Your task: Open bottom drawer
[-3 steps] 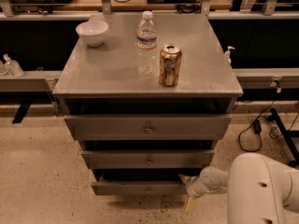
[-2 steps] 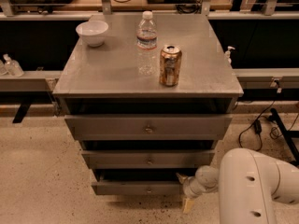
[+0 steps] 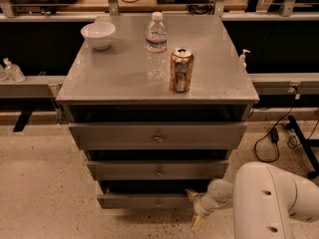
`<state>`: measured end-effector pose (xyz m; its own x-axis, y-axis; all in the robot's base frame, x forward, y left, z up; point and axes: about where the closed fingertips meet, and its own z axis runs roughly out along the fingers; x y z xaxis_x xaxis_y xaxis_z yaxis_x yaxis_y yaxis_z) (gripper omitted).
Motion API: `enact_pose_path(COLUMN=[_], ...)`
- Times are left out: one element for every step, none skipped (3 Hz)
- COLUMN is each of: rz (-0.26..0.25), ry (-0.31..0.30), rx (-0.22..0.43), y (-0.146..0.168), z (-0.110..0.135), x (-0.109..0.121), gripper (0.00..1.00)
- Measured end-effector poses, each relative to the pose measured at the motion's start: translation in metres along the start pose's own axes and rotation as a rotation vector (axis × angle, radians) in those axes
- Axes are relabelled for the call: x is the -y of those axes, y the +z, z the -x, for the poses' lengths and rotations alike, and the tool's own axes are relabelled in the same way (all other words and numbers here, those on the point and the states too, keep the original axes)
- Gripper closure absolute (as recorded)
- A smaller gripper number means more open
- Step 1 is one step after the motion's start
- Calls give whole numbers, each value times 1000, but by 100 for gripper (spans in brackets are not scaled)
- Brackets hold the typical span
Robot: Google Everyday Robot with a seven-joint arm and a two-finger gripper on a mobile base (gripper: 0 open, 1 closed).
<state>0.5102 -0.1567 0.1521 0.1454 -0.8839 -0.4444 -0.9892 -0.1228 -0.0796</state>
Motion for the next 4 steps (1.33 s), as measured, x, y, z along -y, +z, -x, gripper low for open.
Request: enact_pose_path(rz=[-8, -9, -9, -10], ry=[-17, -18, -18, -31], rx=[101, 107, 107, 108], y=[-16, -17, -18, -24], z=[21, 22, 22, 29], x=[-14, -15, -15, -17], gripper=[41, 64, 88, 100])
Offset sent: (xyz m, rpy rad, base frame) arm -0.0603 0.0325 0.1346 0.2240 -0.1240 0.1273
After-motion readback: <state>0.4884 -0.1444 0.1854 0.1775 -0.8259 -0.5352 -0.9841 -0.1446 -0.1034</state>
